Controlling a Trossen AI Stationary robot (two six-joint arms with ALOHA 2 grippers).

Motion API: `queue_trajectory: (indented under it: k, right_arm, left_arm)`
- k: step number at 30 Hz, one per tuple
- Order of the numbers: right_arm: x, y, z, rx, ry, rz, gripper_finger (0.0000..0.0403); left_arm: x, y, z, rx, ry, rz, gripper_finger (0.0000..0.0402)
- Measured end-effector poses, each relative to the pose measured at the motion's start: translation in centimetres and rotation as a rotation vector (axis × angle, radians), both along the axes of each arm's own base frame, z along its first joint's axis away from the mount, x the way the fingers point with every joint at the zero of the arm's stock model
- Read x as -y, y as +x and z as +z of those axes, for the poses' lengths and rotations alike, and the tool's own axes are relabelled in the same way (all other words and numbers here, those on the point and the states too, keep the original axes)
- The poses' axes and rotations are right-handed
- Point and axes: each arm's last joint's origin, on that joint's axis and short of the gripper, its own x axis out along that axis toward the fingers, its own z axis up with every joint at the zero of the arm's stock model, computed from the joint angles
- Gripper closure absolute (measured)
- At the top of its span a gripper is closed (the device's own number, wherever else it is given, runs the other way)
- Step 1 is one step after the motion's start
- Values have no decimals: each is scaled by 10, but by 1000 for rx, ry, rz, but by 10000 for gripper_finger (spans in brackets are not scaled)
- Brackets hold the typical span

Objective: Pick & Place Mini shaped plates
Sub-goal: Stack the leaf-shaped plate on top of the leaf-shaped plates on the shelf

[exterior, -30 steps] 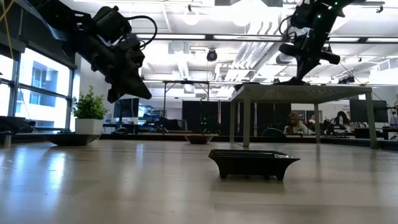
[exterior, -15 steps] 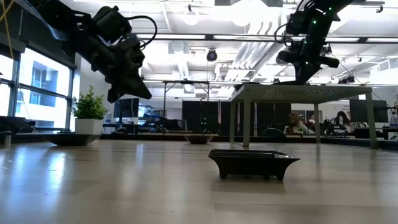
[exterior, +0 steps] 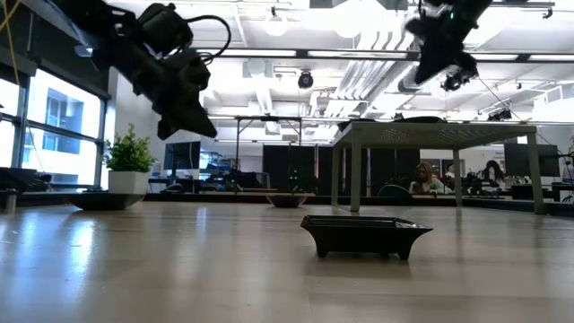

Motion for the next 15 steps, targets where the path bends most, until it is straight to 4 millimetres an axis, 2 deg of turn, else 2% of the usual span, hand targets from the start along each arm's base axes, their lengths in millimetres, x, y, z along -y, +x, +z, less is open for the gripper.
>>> queue_trajectory:
  k: [5,8,15]
  right_arm:
    - [-42,21,14,44,-86,149,386]
    - [-64,31,20,58,-131,210,395]
    - [-96,51,26,120,-194,349,392]
  left_arm:
    - [-1,-3,15,-150,14,51,399]
    - [-5,-11,19,-279,-1,130,399]
    - [-36,-43,17,-398,-104,176,399]
